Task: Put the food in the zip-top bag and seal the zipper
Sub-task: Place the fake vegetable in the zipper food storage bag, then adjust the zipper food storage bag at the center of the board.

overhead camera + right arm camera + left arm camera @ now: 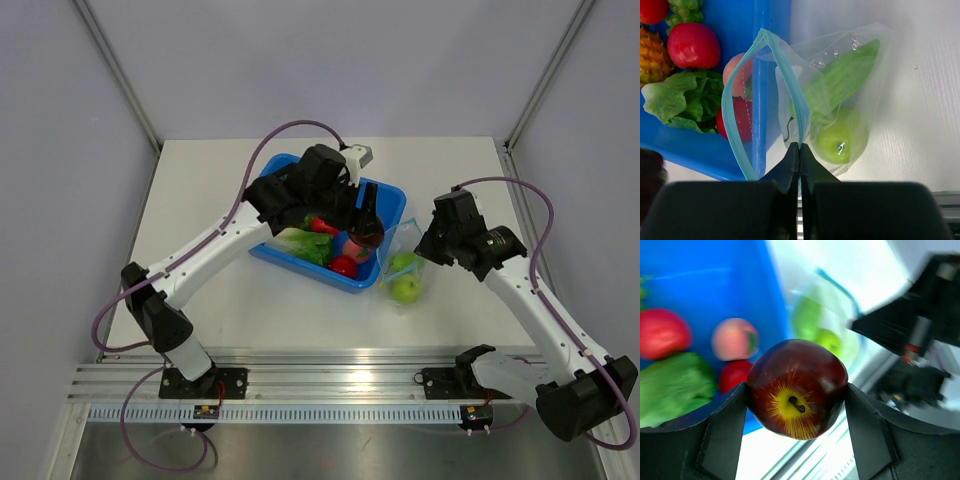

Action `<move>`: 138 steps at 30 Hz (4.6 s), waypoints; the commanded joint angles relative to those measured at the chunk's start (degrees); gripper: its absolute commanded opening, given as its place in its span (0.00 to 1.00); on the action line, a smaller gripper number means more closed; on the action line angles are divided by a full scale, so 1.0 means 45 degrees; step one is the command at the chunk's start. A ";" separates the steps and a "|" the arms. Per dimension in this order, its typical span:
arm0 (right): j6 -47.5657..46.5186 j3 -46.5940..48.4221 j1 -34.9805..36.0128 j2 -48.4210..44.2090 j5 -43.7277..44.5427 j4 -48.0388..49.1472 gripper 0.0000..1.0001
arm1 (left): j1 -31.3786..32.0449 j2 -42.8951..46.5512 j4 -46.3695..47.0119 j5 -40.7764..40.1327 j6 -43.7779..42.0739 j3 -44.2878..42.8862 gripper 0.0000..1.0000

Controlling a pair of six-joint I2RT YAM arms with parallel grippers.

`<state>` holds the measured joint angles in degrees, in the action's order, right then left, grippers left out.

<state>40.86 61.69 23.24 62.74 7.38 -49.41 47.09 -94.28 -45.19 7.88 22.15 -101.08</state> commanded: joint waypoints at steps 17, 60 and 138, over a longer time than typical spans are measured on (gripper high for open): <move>0.0977 -0.0505 0.0049 -0.2339 -0.0897 0.0686 0.00 | 0.1019 -0.3267 0.2171 0.2703 0.1815 -0.1151 0.34; 0.0041 -0.1014 0.0049 -0.3083 -0.1542 0.0785 0.00 | 0.0961 -0.3169 0.0549 0.0494 -0.0470 -0.0234 0.60; -0.3730 0.0943 -0.2216 -0.2081 -0.1170 -0.1560 0.70 | 0.1118 -0.6764 0.1096 0.0905 0.3222 -0.4569 0.00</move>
<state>23.77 69.34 13.47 57.95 4.73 -55.35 52.73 -124.60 -43.22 12.75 35.75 -119.92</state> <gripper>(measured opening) 0.699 0.005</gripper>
